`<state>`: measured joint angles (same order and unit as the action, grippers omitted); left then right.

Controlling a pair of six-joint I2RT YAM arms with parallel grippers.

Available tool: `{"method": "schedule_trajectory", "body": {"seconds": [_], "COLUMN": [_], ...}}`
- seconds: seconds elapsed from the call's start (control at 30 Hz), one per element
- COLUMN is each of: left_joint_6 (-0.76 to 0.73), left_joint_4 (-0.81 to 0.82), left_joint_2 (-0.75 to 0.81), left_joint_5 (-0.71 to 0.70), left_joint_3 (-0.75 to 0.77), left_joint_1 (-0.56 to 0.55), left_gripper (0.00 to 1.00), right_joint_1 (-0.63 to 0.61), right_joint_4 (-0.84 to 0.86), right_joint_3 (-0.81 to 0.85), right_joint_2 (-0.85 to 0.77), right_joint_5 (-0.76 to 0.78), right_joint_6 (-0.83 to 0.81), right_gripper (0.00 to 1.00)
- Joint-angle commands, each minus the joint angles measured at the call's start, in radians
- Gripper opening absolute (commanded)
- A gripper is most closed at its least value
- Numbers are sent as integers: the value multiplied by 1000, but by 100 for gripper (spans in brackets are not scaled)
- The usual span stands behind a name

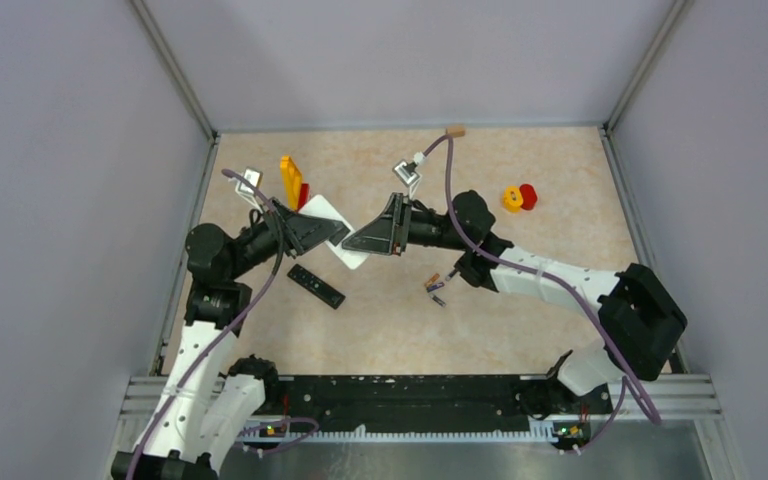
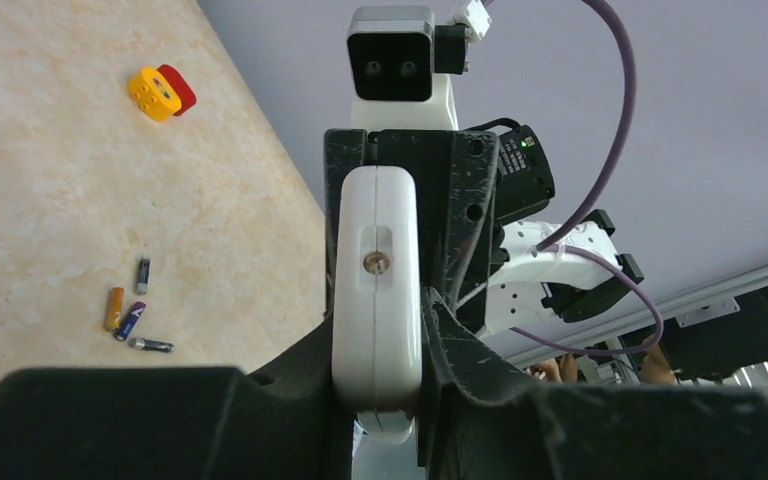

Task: Load the batteries into the remote control

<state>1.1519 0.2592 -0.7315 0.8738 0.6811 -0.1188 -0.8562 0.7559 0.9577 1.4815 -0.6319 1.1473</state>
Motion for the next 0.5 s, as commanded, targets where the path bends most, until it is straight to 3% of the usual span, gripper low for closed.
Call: {"method": "schedule_trajectory", "body": {"seconds": [0.0,0.07,0.17,0.37,0.47], "left_joint_6": [-47,-35,-29,-8,-21], "left_joint_4": [7,30,37,77,60], "left_joint_2": [-11,-9,-6,-9,-3], "left_joint_5": [-22,-42,-89,-119,-122], "left_joint_3": [37,33,31,30,43], "left_joint_1": [-5,-5,-5,-6,-5], "left_gripper": [0,0,0,0,0], "right_joint_1": [-3,-1,-2,-1,-1], "right_joint_4": [19,62,133,167,149], "right_joint_3": [22,-16,-76,-112,-110], "right_joint_2": [-1,-11,-31,-24,-30], "right_joint_5": [35,66,120,179,210], "right_joint_6": [-18,1,50,113,105], "right_gripper": [54,70,74,57,54]}}
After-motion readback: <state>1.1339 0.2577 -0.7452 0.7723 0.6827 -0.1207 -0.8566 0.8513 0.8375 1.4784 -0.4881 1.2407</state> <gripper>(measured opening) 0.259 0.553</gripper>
